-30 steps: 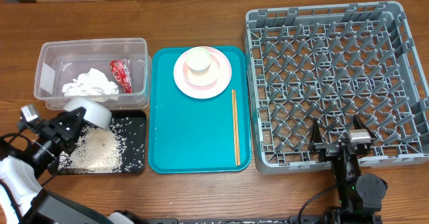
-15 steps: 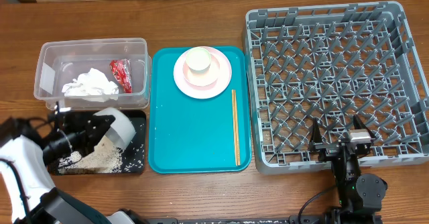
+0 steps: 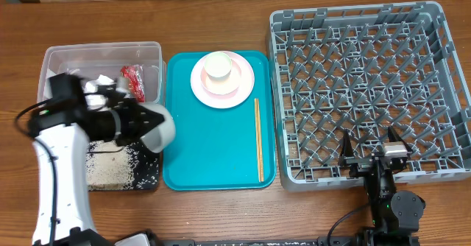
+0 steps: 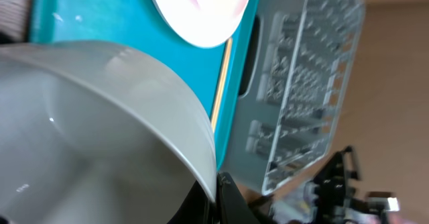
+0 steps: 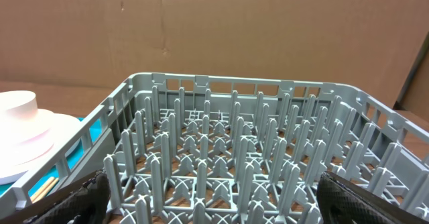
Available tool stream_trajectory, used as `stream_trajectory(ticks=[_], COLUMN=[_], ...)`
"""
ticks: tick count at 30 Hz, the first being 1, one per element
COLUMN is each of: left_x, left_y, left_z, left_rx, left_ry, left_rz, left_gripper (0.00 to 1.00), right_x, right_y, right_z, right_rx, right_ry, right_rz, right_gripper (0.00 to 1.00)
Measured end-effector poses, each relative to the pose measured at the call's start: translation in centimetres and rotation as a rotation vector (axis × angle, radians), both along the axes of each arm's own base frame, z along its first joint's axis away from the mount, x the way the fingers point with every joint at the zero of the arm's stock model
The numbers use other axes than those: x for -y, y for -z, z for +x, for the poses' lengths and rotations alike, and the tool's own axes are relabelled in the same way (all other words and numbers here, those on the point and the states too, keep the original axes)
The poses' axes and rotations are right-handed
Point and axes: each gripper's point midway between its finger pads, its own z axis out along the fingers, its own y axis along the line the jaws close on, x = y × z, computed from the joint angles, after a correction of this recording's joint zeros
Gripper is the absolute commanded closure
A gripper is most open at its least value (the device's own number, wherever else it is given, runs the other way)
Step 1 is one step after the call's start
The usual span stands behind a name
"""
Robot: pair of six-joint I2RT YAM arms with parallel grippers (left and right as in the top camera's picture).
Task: Sort waste into correct bins and load items into the dishwasher
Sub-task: 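Carry the emptied white bowl right and lower it onto the teal tray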
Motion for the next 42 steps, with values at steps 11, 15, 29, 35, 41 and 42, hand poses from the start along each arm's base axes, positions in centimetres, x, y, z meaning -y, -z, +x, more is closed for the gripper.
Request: stream_trajectory(ticks=[11, 15, 29, 35, 41, 42], left_x=[9.3, 11.1, 11.0, 10.9, 11.0, 11.0], left_y=[3.2, 4.0, 9.9, 11.8, 12.4, 12.4], left_z=[-0.2, -1.0, -0.9, -1.0, -1.0, -0.9], left_rx=[-0.009, 0.023, -0.057, -0.107, -0.118, -0.118], left_ry=[0.164, 0.174, 0.197, 0.213, 0.217, 0.217], left_rz=[0.373, 0.541, 0.836, 0.863, 0.868, 0.868], left_gripper=[0.96, 0.96, 0.96, 0.96, 0.96, 0.96], right_x=[0.0, 0.0, 0.0, 0.0, 0.0, 0.0], right_y=[0.0, 0.0, 0.0, 0.0, 0.0, 0.0], right_z=[0.0, 0.0, 0.0, 0.0, 0.0, 0.0], right_rx=[0.0, 0.0, 0.0, 0.0, 0.0, 0.0], right_ry=[0.0, 0.0, 0.0, 0.0, 0.0, 0.0], right_rz=[0.0, 0.0, 0.0, 0.0, 0.0, 0.0], right_gripper=[0.0, 0.0, 0.0, 0.0, 0.0, 0.0])
